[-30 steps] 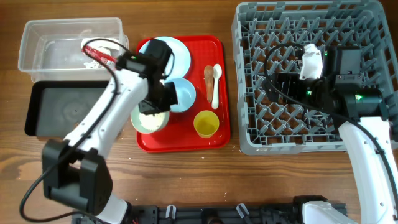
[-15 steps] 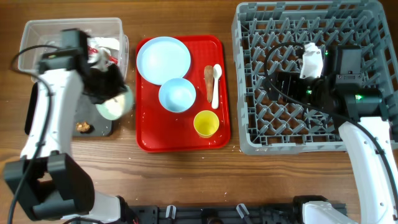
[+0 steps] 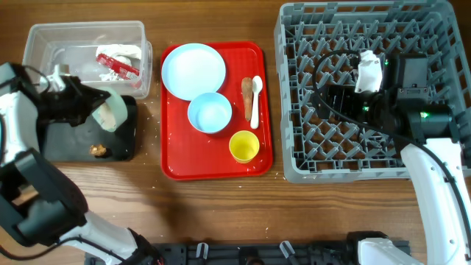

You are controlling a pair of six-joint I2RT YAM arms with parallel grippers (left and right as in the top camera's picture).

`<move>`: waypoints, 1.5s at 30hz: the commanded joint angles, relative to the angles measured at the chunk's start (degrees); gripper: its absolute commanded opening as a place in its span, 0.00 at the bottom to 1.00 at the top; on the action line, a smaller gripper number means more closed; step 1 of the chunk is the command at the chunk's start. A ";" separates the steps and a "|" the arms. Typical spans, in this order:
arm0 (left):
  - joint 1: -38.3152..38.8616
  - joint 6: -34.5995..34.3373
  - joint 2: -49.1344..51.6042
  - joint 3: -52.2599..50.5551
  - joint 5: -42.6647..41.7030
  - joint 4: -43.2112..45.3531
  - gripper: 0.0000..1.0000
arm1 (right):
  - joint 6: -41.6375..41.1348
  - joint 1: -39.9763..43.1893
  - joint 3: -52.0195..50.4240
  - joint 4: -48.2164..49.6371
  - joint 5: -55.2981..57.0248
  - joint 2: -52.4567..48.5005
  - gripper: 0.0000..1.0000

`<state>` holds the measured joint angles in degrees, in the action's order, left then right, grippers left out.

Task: Sort waste into correct bins and load items into the dishwasher rack
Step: 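Tip the green bowl over the black tray to pour out the rice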

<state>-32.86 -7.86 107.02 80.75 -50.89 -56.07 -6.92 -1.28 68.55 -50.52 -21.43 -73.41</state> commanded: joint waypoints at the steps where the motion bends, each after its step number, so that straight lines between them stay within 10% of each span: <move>1: -3.56 1.66 2.54 0.92 -14.36 -0.02 0.04 | -0.74 0.17 1.07 0.15 -0.96 -0.26 1.00; 18: -10.84 1.16 2.84 0.92 -39.43 -0.04 0.04 | -0.76 0.17 1.07 0.13 -0.96 -0.26 1.00; 45: -13.20 -1.55 2.78 0.92 -35.32 -8.83 0.04 | -2.23 0.17 1.07 0.02 -0.98 -0.26 1.00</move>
<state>-44.27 -8.54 109.69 81.08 -85.10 -63.20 -7.99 -1.28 68.55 -50.57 -21.43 -73.41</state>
